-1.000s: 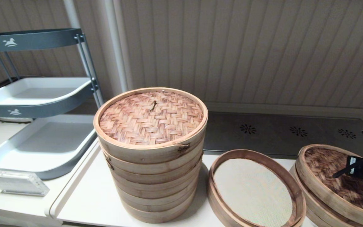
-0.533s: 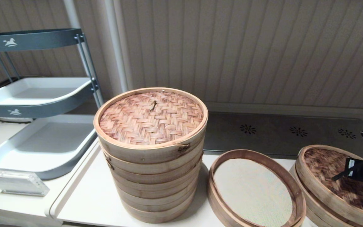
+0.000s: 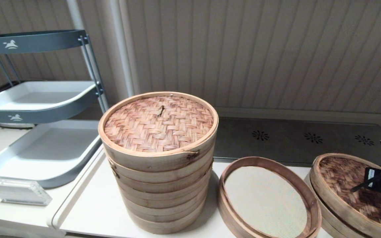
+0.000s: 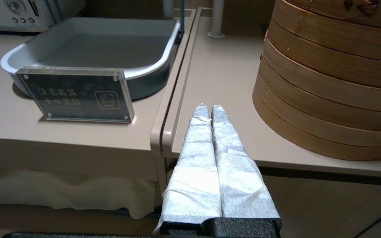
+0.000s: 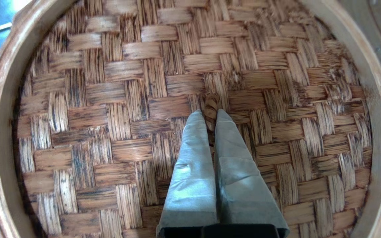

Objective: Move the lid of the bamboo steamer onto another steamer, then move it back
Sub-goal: Put the steamer

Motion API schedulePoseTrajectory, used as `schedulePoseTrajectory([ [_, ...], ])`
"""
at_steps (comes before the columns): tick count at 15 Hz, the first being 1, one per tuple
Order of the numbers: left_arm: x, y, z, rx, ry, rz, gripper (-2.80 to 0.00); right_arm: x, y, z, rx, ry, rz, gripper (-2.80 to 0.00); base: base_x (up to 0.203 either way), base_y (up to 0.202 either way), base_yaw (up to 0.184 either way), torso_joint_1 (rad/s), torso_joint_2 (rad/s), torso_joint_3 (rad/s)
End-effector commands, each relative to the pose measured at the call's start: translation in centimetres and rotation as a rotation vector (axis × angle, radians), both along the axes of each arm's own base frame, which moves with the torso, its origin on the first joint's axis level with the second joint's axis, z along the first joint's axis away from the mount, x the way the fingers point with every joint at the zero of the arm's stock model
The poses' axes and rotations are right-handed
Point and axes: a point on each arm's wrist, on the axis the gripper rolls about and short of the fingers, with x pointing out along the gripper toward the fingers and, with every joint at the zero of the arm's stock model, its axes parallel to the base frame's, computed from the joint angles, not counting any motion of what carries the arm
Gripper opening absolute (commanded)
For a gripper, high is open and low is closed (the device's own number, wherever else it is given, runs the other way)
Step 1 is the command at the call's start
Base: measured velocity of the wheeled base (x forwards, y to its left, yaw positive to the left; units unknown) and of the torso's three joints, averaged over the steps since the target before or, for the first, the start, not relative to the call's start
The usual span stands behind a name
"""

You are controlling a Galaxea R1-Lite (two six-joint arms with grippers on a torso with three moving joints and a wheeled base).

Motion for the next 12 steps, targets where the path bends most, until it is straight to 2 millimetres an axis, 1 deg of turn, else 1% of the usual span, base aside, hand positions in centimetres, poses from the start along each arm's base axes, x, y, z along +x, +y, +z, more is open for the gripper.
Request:
schedulePoseTrajectory([
  [1,0.03,0.00,-0.08,0.001,0.004,0.000,-2.80,-0.15,0.04,0.35,-0.007,-0.016,-0.001,-2.80,0.000,0.000,0.000,0.000,0.00,0.000],
  [8,0.03,0.00,-0.09,0.001,0.005,0.000,-2.80,0.40,-0.17,-0.33,0.003,0.010,-0.001,-2.80,0.000,0.000,0.000,0.000,0.00,0.000],
  [12,0.03,0.00,-0.08,0.001,0.004,0.000,-2.80,0.31,-0.09,-0.55,0.006,0.019,0.001,-2.80,0.000,0.000,0.000,0.000,0.00,0.000],
])
